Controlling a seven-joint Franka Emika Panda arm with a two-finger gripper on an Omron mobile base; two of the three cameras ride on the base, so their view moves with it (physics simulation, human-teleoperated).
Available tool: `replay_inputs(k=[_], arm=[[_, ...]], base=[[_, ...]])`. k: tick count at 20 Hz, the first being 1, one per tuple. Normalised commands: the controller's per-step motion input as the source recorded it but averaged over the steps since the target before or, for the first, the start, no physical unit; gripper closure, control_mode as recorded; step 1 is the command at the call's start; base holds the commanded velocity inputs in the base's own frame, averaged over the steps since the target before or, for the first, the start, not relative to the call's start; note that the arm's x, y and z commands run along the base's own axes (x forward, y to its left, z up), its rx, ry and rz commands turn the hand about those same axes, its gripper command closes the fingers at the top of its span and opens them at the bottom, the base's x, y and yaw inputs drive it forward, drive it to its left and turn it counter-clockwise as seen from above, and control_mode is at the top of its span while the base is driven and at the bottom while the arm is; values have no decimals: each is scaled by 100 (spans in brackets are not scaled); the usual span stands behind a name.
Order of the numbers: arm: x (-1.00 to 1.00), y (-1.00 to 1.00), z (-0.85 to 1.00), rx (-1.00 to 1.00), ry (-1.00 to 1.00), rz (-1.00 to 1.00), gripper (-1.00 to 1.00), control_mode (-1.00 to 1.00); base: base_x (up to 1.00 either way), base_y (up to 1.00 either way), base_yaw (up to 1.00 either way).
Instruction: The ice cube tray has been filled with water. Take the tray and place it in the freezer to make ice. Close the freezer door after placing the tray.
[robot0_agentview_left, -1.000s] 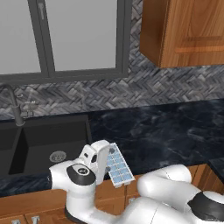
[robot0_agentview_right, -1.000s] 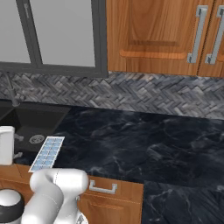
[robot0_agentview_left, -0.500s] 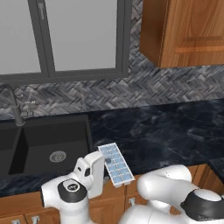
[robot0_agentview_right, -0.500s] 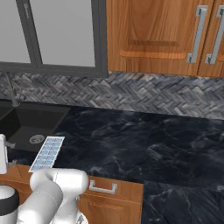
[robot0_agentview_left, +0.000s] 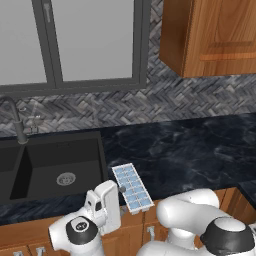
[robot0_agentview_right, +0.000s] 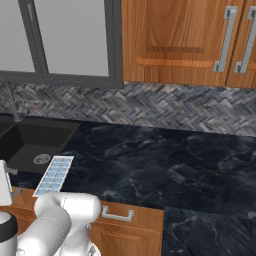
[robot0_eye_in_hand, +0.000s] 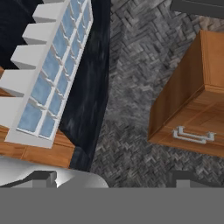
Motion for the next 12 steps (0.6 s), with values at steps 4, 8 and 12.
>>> replay_inputs(k=[4,8,12], arm=[[0,0,-21,-1,-3,0,-100,-100],[-4,0,-18,0,-2,0,-100,-100],[0,0,-19,1,-2,0,-100,-100]], base=[[0,0,0],[0,0,0],[0,0,0]])
